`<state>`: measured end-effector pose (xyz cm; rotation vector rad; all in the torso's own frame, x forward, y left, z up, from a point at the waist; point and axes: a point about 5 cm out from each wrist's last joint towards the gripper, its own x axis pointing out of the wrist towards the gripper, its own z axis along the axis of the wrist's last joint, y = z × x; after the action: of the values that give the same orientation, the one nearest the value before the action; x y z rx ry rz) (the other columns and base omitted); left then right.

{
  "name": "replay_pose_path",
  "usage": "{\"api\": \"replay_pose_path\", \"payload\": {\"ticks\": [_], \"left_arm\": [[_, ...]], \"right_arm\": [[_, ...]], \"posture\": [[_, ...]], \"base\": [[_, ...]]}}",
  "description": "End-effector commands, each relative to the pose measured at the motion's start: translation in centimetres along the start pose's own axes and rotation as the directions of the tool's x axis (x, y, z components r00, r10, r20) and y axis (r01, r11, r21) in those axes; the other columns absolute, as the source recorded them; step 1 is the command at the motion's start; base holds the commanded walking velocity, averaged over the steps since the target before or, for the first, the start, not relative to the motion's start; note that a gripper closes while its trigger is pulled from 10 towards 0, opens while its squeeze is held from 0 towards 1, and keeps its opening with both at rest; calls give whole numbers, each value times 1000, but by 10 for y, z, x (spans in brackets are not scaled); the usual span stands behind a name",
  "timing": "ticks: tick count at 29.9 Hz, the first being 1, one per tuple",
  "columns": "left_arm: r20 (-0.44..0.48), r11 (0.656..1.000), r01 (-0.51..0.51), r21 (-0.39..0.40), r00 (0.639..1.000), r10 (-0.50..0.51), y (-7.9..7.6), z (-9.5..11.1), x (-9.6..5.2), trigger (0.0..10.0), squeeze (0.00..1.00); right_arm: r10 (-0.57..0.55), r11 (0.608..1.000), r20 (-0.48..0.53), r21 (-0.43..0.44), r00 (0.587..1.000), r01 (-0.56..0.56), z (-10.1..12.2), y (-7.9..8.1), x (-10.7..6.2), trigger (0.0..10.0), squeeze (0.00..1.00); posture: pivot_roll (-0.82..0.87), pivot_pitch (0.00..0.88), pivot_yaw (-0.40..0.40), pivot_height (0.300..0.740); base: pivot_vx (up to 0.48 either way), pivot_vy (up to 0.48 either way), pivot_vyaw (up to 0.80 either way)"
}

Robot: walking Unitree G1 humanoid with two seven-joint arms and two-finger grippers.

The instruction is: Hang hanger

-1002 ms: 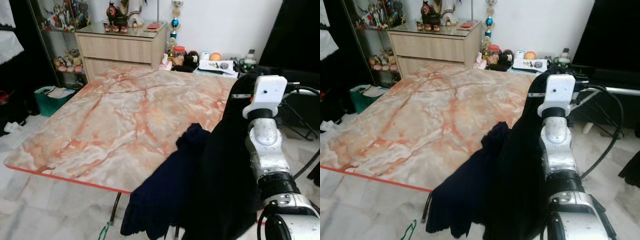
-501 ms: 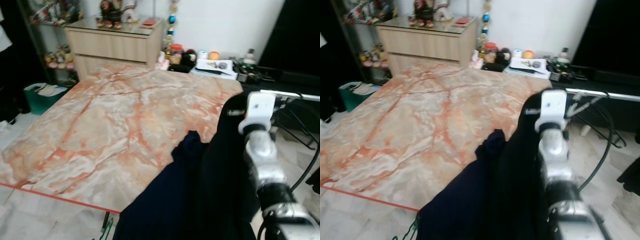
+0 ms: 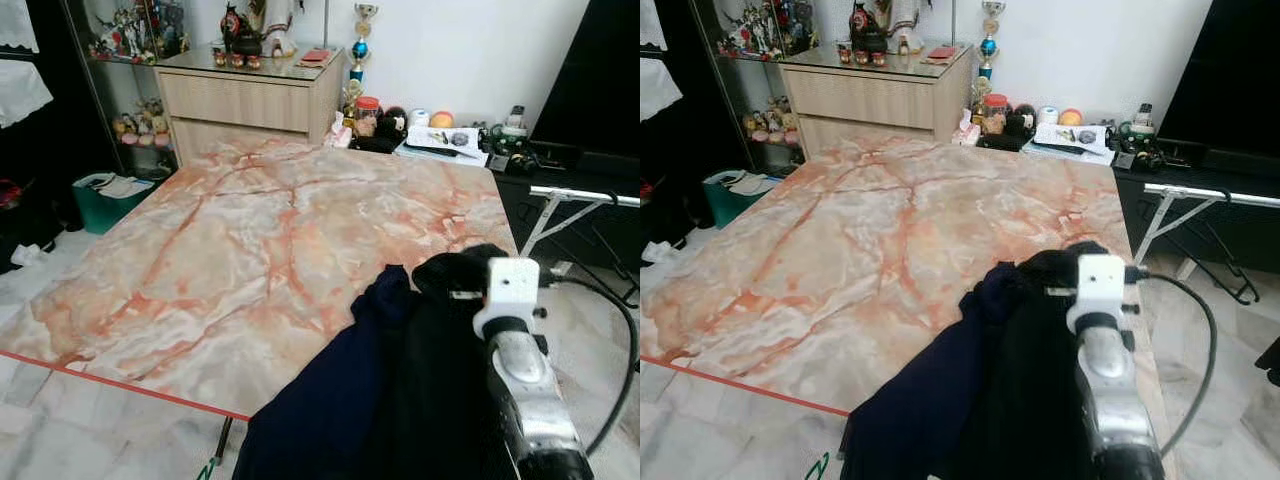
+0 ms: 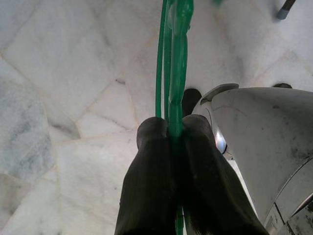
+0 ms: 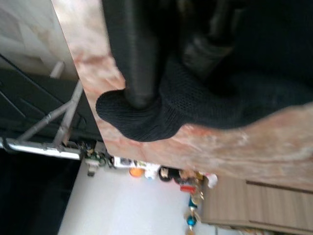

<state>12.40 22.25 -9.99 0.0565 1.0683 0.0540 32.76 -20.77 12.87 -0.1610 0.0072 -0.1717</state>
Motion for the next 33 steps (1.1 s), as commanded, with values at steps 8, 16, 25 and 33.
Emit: {"api": "replay_pose_path", "payload": {"ticks": [8,16,25,33], "left_arm": [[-39,999,16,28,999,-15,6,-9,-3,10000,0],[-47,999,17,35,999,-15,3,-9,-2,10000,0],[-53,999,6,39,999,-4,3,-9,-1,10000,0],[-68,999,3,48,998,1,1,-13,-2,10000,0]], "right_arm": [[-18,999,-34,35,999,19,-3,-2,-30,10000,1000],[-31,998,-42,55,999,33,-2,1,-46,10000,1000],[-46,996,-21,80,999,47,2,1,-50,10000,0],[-7,996,0,85,1000,7,7,7,-49,10000,0]], "posture": [[111,0,-26,740],[113,0,-27,740],[117,3,-32,740],[119,8,-37,740]], "base": [[0,0,0],[0,0,0],[0,0,0],[0,0,0]]}}
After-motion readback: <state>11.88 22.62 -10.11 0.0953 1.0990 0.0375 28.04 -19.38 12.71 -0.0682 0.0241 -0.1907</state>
